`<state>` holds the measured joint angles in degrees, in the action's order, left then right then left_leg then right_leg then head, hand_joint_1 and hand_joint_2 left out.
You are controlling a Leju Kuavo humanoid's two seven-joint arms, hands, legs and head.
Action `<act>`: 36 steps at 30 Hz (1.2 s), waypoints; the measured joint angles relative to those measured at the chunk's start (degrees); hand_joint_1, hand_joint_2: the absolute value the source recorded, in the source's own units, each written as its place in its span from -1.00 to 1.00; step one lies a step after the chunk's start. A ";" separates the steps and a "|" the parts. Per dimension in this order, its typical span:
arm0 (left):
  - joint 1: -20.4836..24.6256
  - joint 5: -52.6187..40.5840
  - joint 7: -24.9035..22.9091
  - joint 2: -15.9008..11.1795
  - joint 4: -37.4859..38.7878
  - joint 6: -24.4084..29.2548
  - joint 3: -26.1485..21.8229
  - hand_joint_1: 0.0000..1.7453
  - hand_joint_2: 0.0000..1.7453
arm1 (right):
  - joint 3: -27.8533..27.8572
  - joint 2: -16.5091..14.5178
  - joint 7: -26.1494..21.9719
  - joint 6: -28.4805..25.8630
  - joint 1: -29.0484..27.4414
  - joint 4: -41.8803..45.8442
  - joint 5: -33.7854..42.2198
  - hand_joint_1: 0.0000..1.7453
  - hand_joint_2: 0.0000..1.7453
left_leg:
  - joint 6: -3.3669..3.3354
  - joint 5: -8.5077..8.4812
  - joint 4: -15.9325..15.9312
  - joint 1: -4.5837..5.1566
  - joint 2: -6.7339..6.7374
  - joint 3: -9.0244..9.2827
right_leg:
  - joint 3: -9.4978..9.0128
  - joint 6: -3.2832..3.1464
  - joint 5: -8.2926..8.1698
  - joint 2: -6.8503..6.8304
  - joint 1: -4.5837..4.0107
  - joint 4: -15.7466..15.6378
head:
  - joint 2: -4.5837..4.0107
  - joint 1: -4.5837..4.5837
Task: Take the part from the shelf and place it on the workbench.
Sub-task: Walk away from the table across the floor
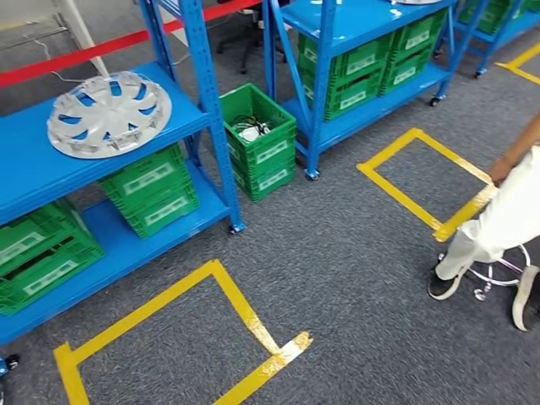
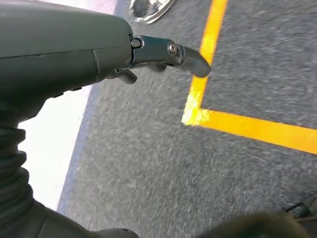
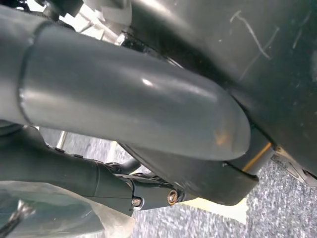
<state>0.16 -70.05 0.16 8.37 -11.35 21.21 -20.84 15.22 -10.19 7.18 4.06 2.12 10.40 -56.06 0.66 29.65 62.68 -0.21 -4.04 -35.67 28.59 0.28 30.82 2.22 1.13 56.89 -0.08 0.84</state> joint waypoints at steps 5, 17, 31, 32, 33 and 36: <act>0.04 0.21 -0.05 -0.08 0.01 -0.01 0.06 -1.00 1.00 | 0.02 0.11 0.18 0.03 -0.24 0.00 -0.04 -1.00 -1.00 | 0.59 3.01 10.82 -0.25 3.60 -5.04 | -0.72 -0.56 0.68 -4.77 -0.30 -0.07 | 0.01 -0.27; -0.36 0.51 0.23 -0.47 0.03 -0.05 -0.02 -1.00 1.00 | 0.02 0.05 0.36 0.07 0.05 0.14 -0.78 -1.00 -1.00 | -2.53 -2.17 -3.80 0.12 4.75 2.05 | 2.13 1.95 8.62 -3.25 -0.90 10.00 | 0.01 0.73; -0.48 0.70 0.64 -0.83 0.05 -0.16 -0.10 -1.00 -1.00 | 0.01 -0.15 0.29 0.39 0.36 0.00 -1.01 -1.00 -1.00 | 0.12 0.54 1.79 0.27 0.94 -0.94 | 0.24 0.07 0.54 -0.62 -0.09 0.85 | 0.01 0.24; -0.39 0.75 0.65 -0.90 0.05 -0.16 -0.11 -1.00 -1.00 | 0.02 -0.14 0.33 0.39 0.27 0.00 -1.01 -1.00 -1.00 | 0.37 2.29 5.46 0.29 2.32 -2.61 | 0.11 -0.19 0.66 -1.57 -0.17 0.82 | 0.01 0.08; -0.30 0.81 0.66 -0.98 0.05 -0.16 -0.13 -1.00 -1.00 | 0.02 -0.12 0.38 0.39 0.18 0.00 -1.01 -1.00 -1.00 | 0.52 3.73 9.14 0.22 2.91 -4.32 | 0.02 -0.39 0.78 -2.56 -0.24 0.82 | 0.01 0.03; -0.42 0.89 0.67 -1.15 0.05 -0.21 -0.18 -1.00 -1.00 | 0.02 -0.10 0.47 0.37 0.13 0.00 -1.02 -1.00 -1.00 | 0.52 2.38 10.38 0.07 3.48 -4.67 | -0.51 -0.50 1.30 -4.96 -0.33 0.83 | 0.02 0.03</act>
<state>-0.26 -69.16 0.83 7.22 -11.30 21.00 -21.02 15.23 -10.29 7.65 4.43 2.25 10.40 -57.07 1.18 32.03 73.07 -0.13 -0.56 -40.34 28.08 -0.22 32.11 -2.74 0.80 57.72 -0.07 0.86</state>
